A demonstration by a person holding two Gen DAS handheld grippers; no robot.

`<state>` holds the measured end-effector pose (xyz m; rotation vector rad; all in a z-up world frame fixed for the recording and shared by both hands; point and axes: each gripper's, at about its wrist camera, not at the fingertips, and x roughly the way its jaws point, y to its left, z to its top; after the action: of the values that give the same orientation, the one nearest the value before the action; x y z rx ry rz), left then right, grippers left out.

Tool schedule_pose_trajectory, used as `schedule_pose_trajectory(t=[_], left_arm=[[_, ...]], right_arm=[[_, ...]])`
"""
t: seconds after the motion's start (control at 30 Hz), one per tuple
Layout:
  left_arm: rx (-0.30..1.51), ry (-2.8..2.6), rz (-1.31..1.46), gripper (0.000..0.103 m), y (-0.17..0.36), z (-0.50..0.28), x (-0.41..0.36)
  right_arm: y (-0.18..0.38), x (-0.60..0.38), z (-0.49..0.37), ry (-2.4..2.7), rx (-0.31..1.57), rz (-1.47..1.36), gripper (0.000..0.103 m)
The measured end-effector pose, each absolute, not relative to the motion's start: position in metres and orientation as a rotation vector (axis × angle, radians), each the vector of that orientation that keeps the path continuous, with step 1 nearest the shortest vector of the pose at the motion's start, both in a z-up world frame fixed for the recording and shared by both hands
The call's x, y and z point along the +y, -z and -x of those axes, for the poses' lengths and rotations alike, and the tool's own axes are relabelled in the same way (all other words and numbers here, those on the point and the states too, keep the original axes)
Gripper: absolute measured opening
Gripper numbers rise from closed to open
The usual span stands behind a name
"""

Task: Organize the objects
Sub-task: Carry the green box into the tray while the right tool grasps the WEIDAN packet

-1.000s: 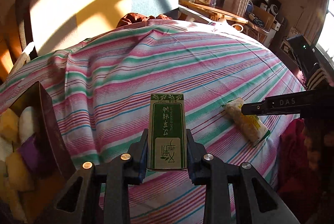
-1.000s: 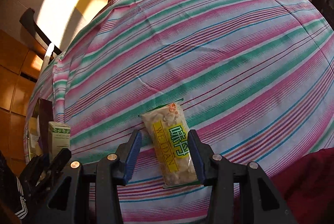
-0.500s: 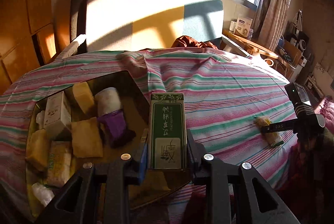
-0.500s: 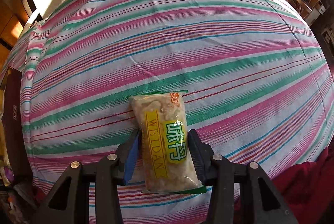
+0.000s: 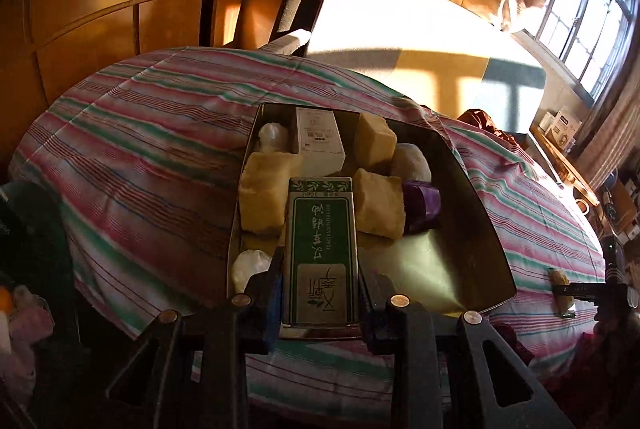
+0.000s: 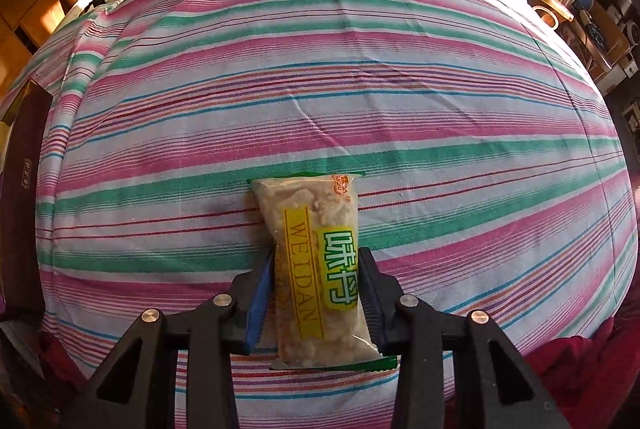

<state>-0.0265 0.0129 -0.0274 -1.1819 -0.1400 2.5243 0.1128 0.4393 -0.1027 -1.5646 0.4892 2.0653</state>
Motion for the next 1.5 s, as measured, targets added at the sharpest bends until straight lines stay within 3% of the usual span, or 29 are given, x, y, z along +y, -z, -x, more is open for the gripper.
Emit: schedule_pose_trajectory(t=[0.4,0.7,0.97,1.33,1.5], left_arm=[[-0.230,-2.364,1.207,0.031,0.028,0.047,0.065],[-0.030,-2.387,1.345,0.032,0.069,0.063,0.101],[0.008,-2.423,1.344,0.046,0.080,0.060,0.092],[0.050,-2.535,1.183,0.059,0.044,0.042,0.085],[0.056,-2.576,1.120,0.060,0.028,0.034,0.078]], right_arm=[[0.102,0.445,-0.107,-2.091,0.465,1.568,0.040],[0.100,0.438,-0.108,-2.120,0.460,1.572,0.040],[0.101,0.424,-0.098,-2.134,0.457,1.567,0.040],[0.095,0.422,-0.084,-2.151,0.457,1.549,0.039],[0.084,0.405,-0.094,-2.185,0.458,1.529,0.039]])
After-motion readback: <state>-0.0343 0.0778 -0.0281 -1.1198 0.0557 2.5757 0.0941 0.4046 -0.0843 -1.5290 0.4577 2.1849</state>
